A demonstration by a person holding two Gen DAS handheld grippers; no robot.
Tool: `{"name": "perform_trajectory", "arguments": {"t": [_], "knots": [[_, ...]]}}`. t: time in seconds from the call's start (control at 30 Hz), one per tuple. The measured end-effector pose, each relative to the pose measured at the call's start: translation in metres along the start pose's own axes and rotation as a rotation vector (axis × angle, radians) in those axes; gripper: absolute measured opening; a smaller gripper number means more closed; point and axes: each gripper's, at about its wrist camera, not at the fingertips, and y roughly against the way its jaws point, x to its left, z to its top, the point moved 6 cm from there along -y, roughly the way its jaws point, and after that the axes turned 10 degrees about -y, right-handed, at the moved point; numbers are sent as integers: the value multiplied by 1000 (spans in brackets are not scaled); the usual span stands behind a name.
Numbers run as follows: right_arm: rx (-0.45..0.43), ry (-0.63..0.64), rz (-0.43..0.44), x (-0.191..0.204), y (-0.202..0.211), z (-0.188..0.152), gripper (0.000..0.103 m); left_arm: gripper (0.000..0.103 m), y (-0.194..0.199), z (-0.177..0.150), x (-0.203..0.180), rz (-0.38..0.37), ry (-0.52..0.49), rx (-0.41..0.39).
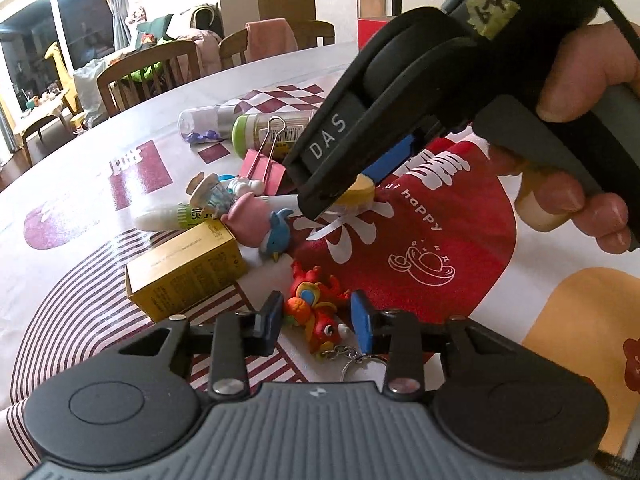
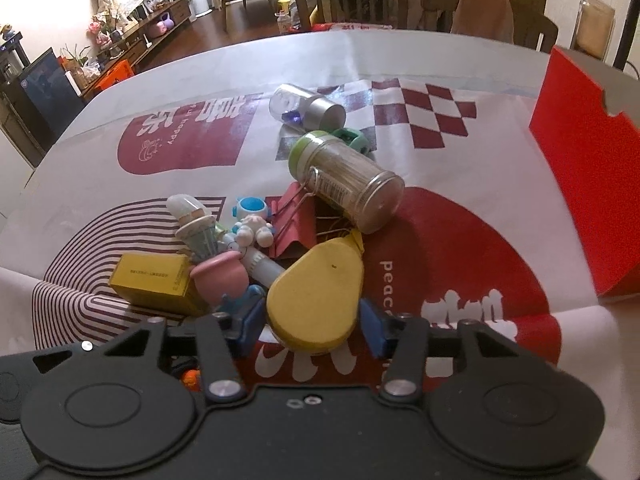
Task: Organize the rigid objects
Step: 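Grasp the red toy figure with the left gripper while the right grasps the yellow tape dispenser, then lift the red toy and yellow tape dispenser and carry both to the shoebox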
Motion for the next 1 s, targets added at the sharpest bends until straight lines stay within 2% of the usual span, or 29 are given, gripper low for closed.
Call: {"name": "perform_trajectory", "arguments": {"t": [0.3,0.6,0.73,0.77,0.8,1.0], "knots": [[-35,-27,8,-12,27,-3,50,35,6,4,9,-10,75,-1],[-122,21,-10,-27,74,-9,50,35,20,16,16,-19,138,-33],[-166,24,-3,-35,99,-8,50,35,30,31,20,-21,156,-59],[-178,26,-3,-38,106,-7,50,29,33,37,21,-24,162,-69],[-187,28,-2,-39,110,-5,50,28,36,41,21,-29,164,-75],[-253,51,-20,-54,140,10,50,28,51,76,19,-56,158,-124]]}}
